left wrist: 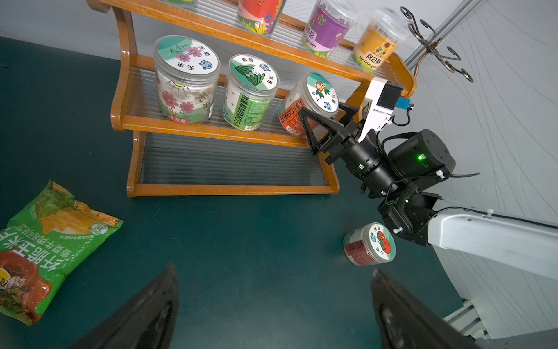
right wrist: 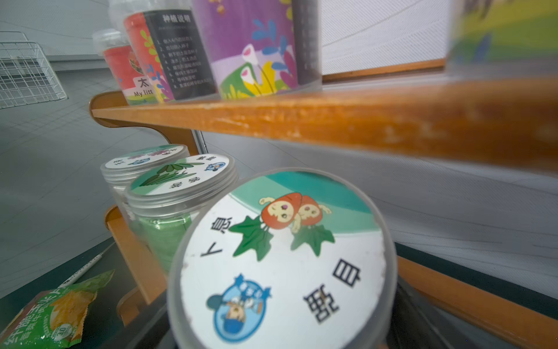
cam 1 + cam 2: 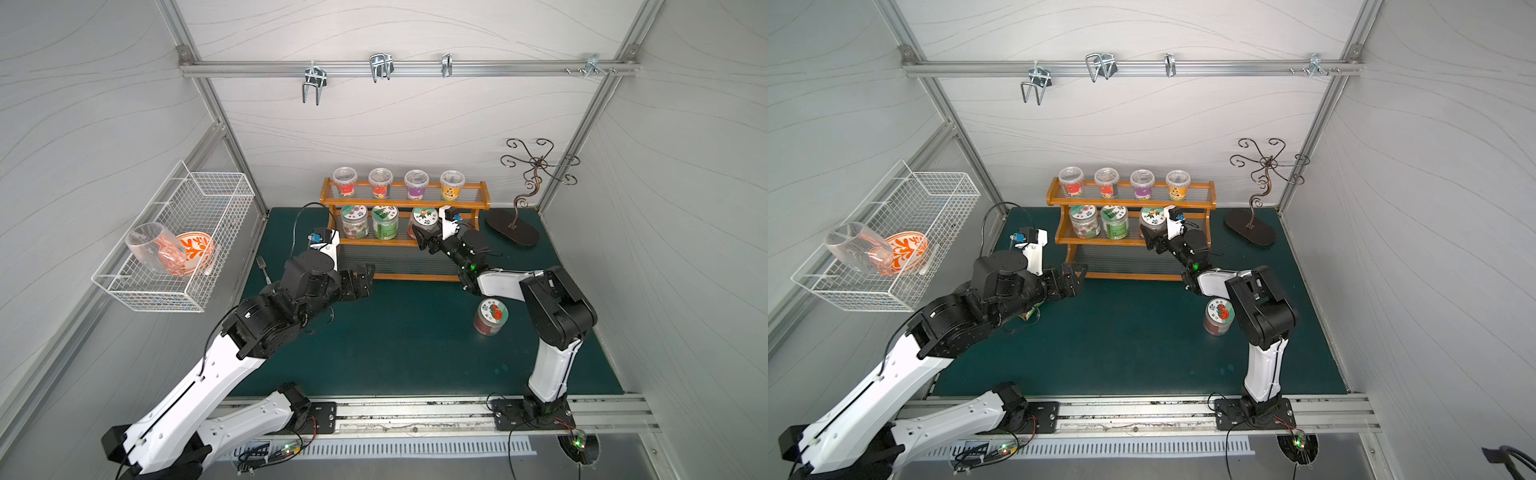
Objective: Place the seed container on the shelf
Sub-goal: Place the seed jar on the shelf.
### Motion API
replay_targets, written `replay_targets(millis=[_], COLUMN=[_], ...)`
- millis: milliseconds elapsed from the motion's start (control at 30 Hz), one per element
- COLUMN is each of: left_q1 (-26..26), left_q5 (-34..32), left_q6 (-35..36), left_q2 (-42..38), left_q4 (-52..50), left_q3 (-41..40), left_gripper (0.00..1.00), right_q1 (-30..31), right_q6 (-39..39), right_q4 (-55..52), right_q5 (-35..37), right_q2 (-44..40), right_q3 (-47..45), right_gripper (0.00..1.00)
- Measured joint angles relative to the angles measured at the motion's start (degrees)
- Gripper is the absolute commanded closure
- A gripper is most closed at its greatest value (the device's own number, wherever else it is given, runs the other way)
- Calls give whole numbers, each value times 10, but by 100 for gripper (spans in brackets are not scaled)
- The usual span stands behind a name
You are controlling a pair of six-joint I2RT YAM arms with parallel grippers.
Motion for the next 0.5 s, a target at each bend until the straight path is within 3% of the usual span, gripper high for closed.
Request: replay_targets(millis=[500], left_q1=[0], left_q5=[0], left_q6=[-4], left_q2=[-20], left_q4=[-1], left_q3=[-7], left_gripper=[0], right_q1=[16], right_q6=[-35], right_q4=[-80], right_q5=[-3], right_q2=[-11], right_q3=[2], right_gripper=[4])
